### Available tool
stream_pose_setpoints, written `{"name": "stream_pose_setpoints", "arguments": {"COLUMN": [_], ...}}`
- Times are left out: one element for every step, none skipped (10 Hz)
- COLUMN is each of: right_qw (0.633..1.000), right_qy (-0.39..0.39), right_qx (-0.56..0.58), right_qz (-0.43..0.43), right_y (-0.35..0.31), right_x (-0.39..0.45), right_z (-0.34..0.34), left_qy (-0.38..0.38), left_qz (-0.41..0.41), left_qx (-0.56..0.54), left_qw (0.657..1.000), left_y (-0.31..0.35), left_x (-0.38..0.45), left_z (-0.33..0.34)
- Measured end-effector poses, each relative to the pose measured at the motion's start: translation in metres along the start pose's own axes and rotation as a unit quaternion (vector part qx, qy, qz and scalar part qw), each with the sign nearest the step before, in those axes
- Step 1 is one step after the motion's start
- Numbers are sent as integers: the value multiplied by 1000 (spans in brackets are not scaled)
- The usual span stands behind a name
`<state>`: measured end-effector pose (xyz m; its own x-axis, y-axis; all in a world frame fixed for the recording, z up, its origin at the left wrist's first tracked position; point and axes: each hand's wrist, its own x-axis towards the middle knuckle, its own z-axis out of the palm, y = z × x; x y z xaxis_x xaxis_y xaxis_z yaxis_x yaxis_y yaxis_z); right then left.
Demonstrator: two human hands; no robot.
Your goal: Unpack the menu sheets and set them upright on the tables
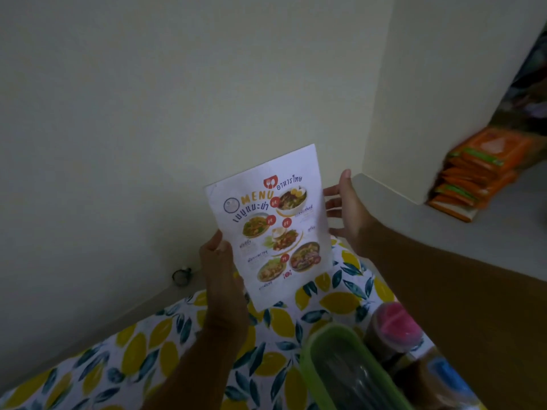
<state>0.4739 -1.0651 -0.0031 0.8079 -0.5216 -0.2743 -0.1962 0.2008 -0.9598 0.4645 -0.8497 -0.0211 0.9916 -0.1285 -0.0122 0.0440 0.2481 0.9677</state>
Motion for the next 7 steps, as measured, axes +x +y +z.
{"name": "stream_pose_setpoints", "arguments": {"right_qw": [1000, 1000, 999, 999, 998, 996, 987], "right_qy": [1, 5, 9, 8, -1, -6, 10], "right_qx": [11, 16, 14, 7, -20, -58, -133], "right_qz": [-6, -18, -35, -52, -57, -74, -92], "right_y": [1, 5, 11, 15, 16, 14, 10], "right_x": [11, 19, 25, 25, 22, 18, 6], "right_z": [-5, -10, -13, -14, -14, -15, -15], "left_qy": [-6, -8, 14, 37, 33, 15, 0], "left_qz": [-3, -1, -9, -13, -25, -35, -44], "left_qx": [6, 4, -13, 6, 39, 49, 66], "left_qw": [1000, 1000, 1000, 999, 998, 998, 997], "left_y": [-8, -10, -11, -15, -19, -16, 8], "left_x": [7, 10, 17, 23, 31, 32, 14], "left_z": [5, 14, 18, 17, 13, 4, 3]}}
